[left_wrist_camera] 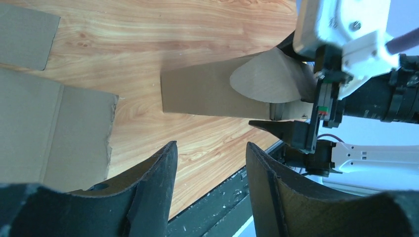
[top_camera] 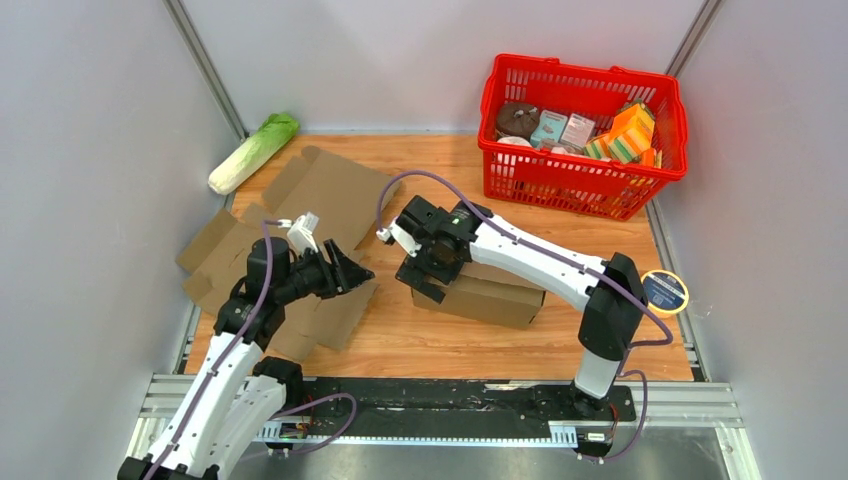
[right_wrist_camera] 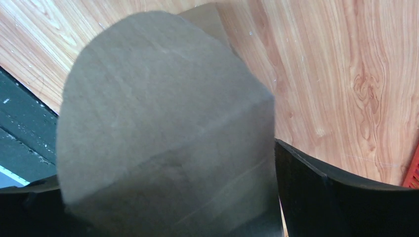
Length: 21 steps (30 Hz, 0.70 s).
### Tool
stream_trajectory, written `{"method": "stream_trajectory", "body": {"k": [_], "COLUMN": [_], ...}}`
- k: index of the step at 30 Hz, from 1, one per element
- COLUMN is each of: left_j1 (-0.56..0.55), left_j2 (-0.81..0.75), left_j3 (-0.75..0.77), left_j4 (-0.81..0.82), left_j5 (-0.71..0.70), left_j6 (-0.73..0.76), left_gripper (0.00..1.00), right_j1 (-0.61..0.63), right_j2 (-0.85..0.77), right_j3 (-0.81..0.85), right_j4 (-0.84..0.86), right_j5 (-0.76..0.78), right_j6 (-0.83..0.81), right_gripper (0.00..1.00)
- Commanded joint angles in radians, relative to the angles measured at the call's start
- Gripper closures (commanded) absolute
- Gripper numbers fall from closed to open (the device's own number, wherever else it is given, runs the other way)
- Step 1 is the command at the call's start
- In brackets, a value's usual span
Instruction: Fold the paper box
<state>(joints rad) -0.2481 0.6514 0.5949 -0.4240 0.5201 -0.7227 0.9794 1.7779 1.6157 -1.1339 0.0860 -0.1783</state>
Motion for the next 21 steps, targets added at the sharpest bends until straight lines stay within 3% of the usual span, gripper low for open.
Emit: {"method": "stream_trajectory", "body": {"k": [1,5,9,12,17,21], "left_j1": [-0.002,-0.003,-0.020,-0.051,-0.086,-0.131], "left_j2": [-0.009,0.034,0.114,0.183,0.277,0.283], "left_j3": [-0.007,0.035,0.097,0.144,0.216,0.264], "left_j4": [0.054,0.076,0.076,0.073,0.056,0.010], "left_j5": [0.006,0.034,0.058,0.072,0.124,0.123], "left_j6": [0.023,0.068,0.117,0.150,0.230,0.347], "left_gripper": [0.37,0.25,0.22,0.23,0.33,0.33], "right_j1": [-0.018,-0.030,-0.031,-0.034,-0.036,-0.044], "right_j2": [-0.074,-0.127,-0.242,-0.311,-0.396,-0.454], "right_j3": [-0.014,-0.057,-0.134,-0.181,-0.246,-0.312], "right_j4": [0.071,0.057,0.060,0.074,0.076,0.104], "right_j5": [-0.055,-0.052,-0.106,-0.094,-0.045,-0.022], "right_j6": [0.010,0.023,0.039,0.057,0.069,0.074], "right_gripper": [0.00,0.00,0.00,0.00,0.00,0.00]}}
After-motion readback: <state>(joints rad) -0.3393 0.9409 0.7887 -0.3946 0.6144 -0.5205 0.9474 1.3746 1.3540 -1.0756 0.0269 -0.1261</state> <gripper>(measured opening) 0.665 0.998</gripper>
